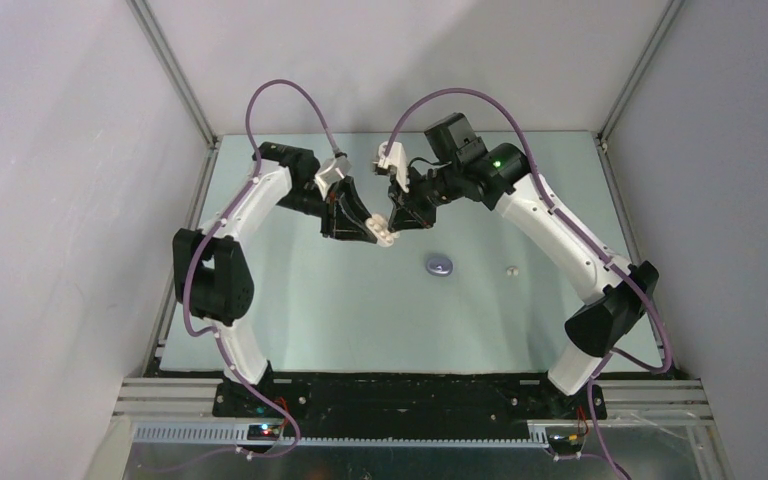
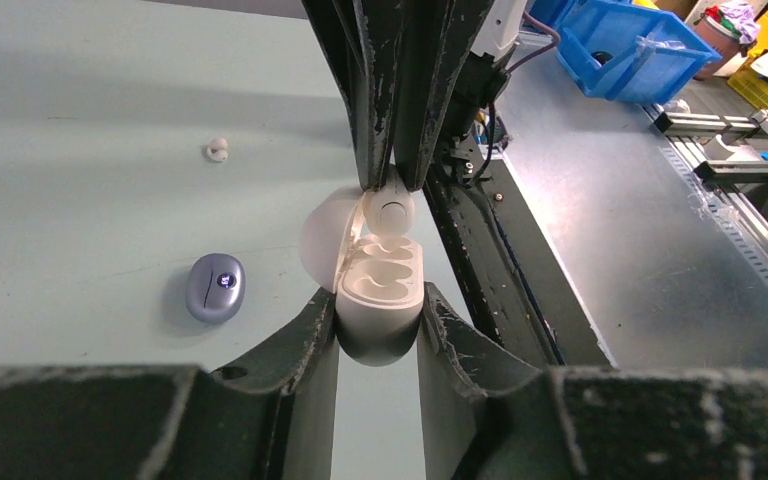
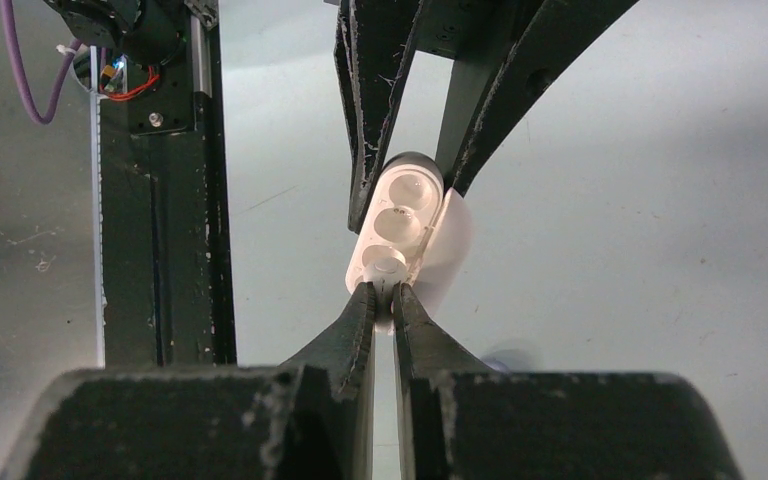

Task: Insert the wireless bluetooth earbuds into the charging case
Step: Place the earbud in the charging case.

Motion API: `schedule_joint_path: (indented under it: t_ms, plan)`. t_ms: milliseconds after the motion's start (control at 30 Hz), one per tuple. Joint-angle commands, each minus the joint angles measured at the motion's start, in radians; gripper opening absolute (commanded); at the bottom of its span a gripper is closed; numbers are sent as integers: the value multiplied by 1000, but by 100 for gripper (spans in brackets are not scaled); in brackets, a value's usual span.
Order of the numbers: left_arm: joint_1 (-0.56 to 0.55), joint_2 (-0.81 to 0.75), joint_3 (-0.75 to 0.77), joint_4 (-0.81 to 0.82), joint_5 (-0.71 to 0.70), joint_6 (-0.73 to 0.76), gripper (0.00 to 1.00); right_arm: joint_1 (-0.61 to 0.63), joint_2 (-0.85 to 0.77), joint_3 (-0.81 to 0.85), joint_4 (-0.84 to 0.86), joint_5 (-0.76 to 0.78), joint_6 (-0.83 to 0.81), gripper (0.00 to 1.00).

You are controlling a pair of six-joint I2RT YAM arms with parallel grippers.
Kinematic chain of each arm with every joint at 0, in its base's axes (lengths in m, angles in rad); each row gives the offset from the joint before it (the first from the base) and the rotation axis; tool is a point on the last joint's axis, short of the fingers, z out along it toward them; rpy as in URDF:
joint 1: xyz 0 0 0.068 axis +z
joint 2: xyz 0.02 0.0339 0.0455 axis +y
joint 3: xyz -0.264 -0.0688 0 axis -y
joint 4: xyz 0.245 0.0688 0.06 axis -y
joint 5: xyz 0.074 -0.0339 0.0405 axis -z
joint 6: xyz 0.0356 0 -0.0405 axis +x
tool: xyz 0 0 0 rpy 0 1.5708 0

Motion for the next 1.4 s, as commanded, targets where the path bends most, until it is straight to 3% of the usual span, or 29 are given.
schedule_joint_path:
  t_ms: [0, 867, 1200, 1367]
  plan:
    - [4, -22, 31, -49, 62, 8, 0, 8, -10, 3, 26, -17, 20, 5]
    - [14, 0, 25, -49, 78, 6, 0, 26, 42, 5, 32, 40, 87, 5]
    - [20, 8, 26, -49, 81, -2, 0, 46, 21, -40, 117, 111, 152, 6]
    - [30, 12, 32, -49, 81, 2, 0, 45, 36, -23, 99, 108, 149, 15]
